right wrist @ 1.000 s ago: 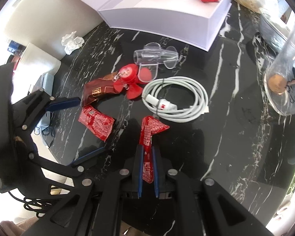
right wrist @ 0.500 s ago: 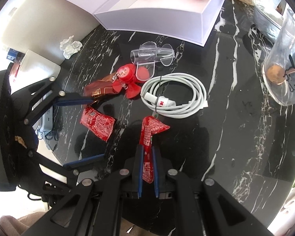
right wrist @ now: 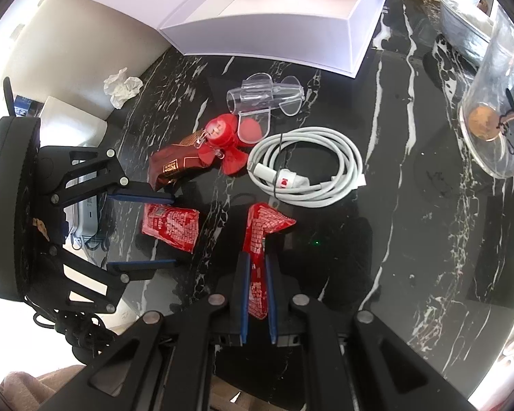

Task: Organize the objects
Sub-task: 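Lower the left tool onto a red snack packet and close it, then carry the red packet in the left tool into the lavender box while the right tool carries its packet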

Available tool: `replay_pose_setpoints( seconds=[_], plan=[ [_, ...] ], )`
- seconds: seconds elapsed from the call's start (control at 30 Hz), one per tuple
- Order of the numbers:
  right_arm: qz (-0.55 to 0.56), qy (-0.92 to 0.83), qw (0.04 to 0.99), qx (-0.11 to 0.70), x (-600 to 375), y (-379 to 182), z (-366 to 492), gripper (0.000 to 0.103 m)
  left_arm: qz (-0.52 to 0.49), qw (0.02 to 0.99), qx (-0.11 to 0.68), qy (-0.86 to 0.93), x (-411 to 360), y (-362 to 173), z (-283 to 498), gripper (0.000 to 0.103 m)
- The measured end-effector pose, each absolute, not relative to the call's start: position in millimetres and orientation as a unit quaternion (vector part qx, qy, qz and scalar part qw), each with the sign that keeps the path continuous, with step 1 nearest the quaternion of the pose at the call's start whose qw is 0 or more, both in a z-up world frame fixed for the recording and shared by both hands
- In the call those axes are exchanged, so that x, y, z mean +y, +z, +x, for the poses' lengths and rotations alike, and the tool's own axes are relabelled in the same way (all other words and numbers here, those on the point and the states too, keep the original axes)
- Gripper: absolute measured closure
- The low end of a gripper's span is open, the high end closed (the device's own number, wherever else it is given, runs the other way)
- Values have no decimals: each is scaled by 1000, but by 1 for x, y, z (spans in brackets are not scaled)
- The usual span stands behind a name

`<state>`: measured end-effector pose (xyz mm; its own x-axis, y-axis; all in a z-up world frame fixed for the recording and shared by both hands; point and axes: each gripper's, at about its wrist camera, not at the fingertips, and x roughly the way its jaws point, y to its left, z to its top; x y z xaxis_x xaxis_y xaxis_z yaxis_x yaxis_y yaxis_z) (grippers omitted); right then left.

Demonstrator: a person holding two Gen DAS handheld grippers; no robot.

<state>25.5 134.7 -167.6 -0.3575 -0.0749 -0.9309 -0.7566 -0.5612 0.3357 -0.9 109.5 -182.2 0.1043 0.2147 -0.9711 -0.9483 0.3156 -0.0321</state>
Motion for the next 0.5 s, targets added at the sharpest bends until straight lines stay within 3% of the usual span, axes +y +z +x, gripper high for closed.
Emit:
replay_pose_setpoints(
  seconds=[0.07, 0.2, 0.5],
  plan=[
    [-515, 719, 235, 403, 135, -168, 24, 95, -373, 642, 494, 452, 106, -182, -2, 55],
    [-515, 720, 232, 403, 135, -170, 23, 95, -377, 640, 484, 463, 103, -180, -4, 76],
    [-506, 731, 238, 390, 132, -165, 25, 95, -445, 606, 420, 509, 102, -178, -15, 85]
  ],
)
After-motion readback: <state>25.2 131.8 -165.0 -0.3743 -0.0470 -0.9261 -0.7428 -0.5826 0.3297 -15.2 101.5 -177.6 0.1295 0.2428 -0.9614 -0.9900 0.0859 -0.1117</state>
